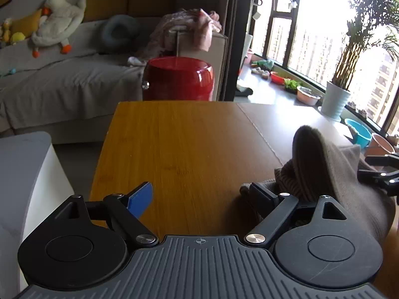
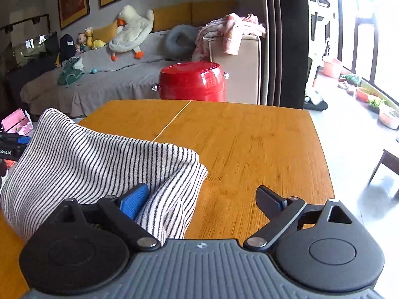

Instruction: Fold clothes

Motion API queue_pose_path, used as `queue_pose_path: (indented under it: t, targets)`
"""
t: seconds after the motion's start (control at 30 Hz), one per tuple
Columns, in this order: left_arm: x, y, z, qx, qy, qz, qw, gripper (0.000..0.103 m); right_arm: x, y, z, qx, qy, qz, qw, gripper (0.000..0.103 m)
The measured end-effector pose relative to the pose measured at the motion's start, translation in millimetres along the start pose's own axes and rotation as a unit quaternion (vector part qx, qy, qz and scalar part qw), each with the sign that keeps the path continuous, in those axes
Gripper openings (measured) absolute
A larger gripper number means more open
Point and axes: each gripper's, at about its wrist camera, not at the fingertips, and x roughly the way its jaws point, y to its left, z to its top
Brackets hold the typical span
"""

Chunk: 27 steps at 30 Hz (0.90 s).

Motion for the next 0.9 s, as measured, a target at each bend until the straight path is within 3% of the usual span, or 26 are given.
queue_pose_path:
  t: [0.1,0.17,0.27,0.33,0.43,0.5,0.63,0.8,0.9]
  targets:
    - [-33,-5,15,-0.001,-0.051,-0.040,0.9979,0.089,0,-2,-4,0.007,-0.003,0.000,1.000,0.094]
    - [-50,-26,20,0.032,-0.073,-0.093,0.9924,0.091,2,-3,-4,0.008,-0.003,-0.002,1.000,0.099]
    - [-76,-58,27,0.081,-0.106,-0.172,0.9760,0.092,5,-3,-4,0.004,-0.006,-0.009,1.000,0.102]
    - [-69,-83,21,0.121,-0.086,-0.208,0.9669,0.092,5,-3,-5,0.002,-0.009,-0.013,1.000,0.102]
    - [-32,-103,10,0.146,-0.035,-0.211,0.9660,0.082,2,-4,-7,0.003,-0.011,-0.017,1.000,0.102]
    - [2,-96,9,0.123,0.005,-0.202,0.9716,0.073,-4,-3,-6,0.003,-0.012,-0.019,1.000,0.103]
    - [48,-74,6,0.065,0.055,-0.207,0.9746,0.072,-19,-4,4,0.016,-0.019,0.005,1.000,0.103]
    - [59,-61,7,0.039,0.058,-0.226,0.9716,0.073,-23,1,36,0.058,-0.044,0.063,0.995,0.103]
    - [60,-58,5,0.039,0.059,-0.229,0.9707,0.074,3,10,51,0.049,-0.007,0.026,0.998,0.103]
